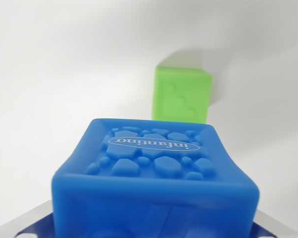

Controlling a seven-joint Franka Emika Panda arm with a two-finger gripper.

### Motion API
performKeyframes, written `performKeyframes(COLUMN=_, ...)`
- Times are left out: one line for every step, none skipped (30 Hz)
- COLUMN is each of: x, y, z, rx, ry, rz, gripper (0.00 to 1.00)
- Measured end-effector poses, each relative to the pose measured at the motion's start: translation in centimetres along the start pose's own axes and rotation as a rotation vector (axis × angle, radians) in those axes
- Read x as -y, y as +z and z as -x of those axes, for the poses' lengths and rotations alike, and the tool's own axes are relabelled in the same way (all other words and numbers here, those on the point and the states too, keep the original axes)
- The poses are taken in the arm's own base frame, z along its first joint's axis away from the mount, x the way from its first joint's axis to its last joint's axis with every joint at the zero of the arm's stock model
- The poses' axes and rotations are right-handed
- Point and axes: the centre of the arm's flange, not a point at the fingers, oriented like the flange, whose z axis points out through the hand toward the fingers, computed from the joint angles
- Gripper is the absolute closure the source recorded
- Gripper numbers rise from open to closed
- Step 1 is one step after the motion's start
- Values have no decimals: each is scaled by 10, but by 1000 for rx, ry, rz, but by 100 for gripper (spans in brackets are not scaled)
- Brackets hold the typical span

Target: Stack cube

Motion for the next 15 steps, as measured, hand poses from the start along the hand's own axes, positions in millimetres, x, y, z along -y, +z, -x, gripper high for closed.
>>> performKeyframes(x=0, y=0, z=-1, rx=0, ry=1, rz=0, gripper=100)
performKeyframes(x=-1, y=-1, z=-2, rx=0, ry=2, rz=0, gripper=100)
performKeyframes(x=-2, y=-2, z=-4, rx=0, ry=3, rz=0, gripper=100)
performKeyframes(x=-3, y=-3, z=-6, rx=0, ry=5, rz=0, gripper=100)
performKeyframes(x=-4, y=-4, z=-7, rx=0, ry=6, rz=-1, gripper=100)
performKeyframes(x=-4, y=-5, z=-9, rx=0, ry=7, rz=-1, gripper=100)
performKeyframes(x=-5, y=-5, z=-11, rx=0, ry=9, rz=-1, gripper=100)
performKeyframes(x=-6, y=-6, z=-13, rx=0, ry=11, rz=-1, gripper=100)
performKeyframes(x=-7, y=-7, z=-14, rx=0, ry=12, rz=0, gripper=100)
performKeyframes(x=-7, y=-7, z=-16, rx=0, ry=14, rz=0, gripper=100)
performKeyframes(x=-7, y=-8, z=-17, rx=0, ry=14, rz=0, gripper=100)
performKeyframes(x=-8, y=-8, z=-19, rx=0, ry=16, rz=0, gripper=100)
performKeyframes(x=-9, y=-9, z=-20, rx=0, ry=17, rz=0, gripper=100)
performKeyframes(x=-9, y=-10, z=-22, rx=0, ry=18, rz=1, gripper=100)
performKeyframes(x=-10, y=-10, z=-23, rx=0, ry=19, rz=0, gripper=100)
